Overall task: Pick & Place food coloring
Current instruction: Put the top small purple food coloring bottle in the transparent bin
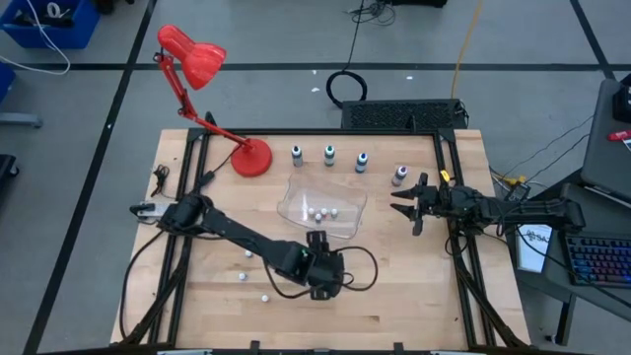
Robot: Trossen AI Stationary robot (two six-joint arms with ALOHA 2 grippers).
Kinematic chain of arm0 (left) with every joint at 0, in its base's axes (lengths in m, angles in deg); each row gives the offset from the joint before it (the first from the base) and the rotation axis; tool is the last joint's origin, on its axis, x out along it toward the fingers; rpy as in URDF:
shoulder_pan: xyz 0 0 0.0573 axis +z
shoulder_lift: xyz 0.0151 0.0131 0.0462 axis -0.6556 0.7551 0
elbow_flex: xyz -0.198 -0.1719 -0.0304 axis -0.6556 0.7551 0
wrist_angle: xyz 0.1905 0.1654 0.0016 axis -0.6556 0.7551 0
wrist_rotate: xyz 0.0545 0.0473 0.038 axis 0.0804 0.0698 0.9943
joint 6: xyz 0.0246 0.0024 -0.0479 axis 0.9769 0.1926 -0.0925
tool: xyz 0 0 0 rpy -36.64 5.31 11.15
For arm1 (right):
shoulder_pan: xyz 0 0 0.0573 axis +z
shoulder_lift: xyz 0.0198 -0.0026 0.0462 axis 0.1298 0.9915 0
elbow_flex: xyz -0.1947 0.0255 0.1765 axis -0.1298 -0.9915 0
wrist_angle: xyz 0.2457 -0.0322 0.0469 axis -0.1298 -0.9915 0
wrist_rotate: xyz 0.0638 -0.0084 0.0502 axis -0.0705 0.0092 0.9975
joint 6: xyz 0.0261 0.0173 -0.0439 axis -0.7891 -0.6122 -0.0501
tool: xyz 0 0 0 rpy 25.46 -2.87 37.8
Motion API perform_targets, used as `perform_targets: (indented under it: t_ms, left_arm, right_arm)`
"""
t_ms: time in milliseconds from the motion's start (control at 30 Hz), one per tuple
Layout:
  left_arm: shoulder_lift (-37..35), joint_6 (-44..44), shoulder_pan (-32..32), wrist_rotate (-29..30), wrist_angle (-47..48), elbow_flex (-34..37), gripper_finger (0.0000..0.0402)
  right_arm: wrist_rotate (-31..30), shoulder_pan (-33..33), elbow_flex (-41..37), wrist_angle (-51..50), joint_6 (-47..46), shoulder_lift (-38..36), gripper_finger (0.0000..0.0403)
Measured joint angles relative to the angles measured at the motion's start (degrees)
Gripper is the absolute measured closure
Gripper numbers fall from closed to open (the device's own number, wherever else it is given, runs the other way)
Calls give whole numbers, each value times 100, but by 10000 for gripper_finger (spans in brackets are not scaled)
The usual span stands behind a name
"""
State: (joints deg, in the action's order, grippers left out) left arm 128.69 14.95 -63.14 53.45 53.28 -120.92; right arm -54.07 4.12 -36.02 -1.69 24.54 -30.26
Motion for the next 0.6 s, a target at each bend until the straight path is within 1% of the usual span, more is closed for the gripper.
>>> perform_targets:
  t_ms: [100, 233, 467, 600]
  left_arm:
    - [-10, -459, 0, 40, 544, -2, 151]
    - [-8, -1102, 1, -89, 1186, -1, 151]
    - [-8, -1237, 42, 48, 1313, -2, 151]
    - [70, -1570, 71, 32, 1477, -1, 151]
  right_arm:
    - [0, -1, 0, -1, 0, 4, 259]
    - [0, -1, 0, -4, 0, 19, 259]
    - [0, 0, 0, -1, 0, 19, 259]
    - [0, 0, 0, -2, 0, 19, 259]
